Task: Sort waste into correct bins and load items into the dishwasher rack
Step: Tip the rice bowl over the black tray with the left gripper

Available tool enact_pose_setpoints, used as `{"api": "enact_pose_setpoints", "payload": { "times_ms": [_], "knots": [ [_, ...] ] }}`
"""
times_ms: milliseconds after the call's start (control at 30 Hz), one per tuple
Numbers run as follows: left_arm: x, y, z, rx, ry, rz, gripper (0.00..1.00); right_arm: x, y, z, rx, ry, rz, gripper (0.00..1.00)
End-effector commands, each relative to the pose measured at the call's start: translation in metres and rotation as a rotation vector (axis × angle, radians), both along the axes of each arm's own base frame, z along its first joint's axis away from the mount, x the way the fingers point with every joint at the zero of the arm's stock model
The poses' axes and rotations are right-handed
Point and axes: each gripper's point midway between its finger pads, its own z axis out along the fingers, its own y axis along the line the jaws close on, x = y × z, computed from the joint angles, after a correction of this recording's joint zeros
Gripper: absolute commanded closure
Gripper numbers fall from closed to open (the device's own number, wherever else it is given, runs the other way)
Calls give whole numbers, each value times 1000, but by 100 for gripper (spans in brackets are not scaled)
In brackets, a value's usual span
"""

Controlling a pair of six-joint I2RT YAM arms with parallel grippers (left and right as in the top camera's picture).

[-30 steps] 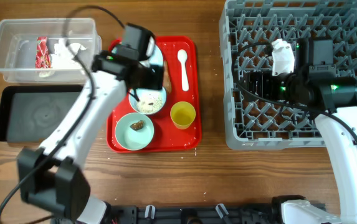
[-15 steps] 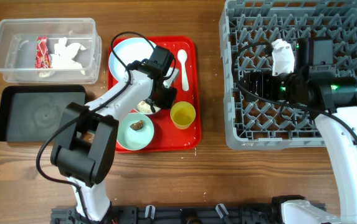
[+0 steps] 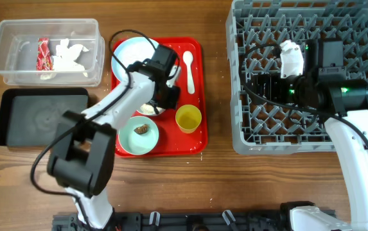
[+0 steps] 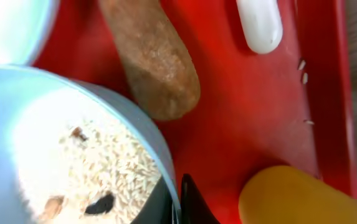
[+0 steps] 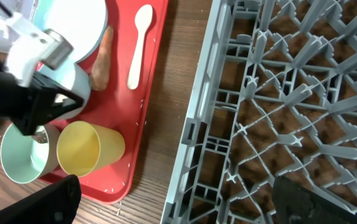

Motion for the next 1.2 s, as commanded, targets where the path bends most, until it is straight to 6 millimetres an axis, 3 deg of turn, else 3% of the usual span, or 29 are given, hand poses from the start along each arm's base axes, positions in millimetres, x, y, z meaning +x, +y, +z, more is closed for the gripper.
{"api": "enact_pose_setpoints", "payload": {
  "times_ms": [0,100,167,333,467,567,667,800,967,1167],
  "knots": [
    [23,15,69,-109,-102,86,96,3,4,5,14,-9,9,0],
    [27,39,114,-198,-165,148,96,3,4,5,14,-10,9,0],
    [27,70,133,-220,-190,223,96,3,4,5,14,-8,9,0],
    [26,158,136,-277,-151,460,96,4,4,6,16,-11,6,0],
    [26,203,147,-606,-177,557,96,6,4,7,19,-18,3,0],
    [24,245,143,-748,-245,640,96,7,5,7,20,-24,2,0],
    [17,267,142,-972,-283,657,96,10,5,10,44,-25,-35,0],
    [11,292,124,-1107,-264,729,96,11,5,10,45,-28,-35,0],
    [1,310,142,-1472,-244,731,96,11,5,10,55,-20,-52,0],
    [-6,320,139,-1585,-46,941,96,11,5,10,55,-20,-52,0]
  ]
}}
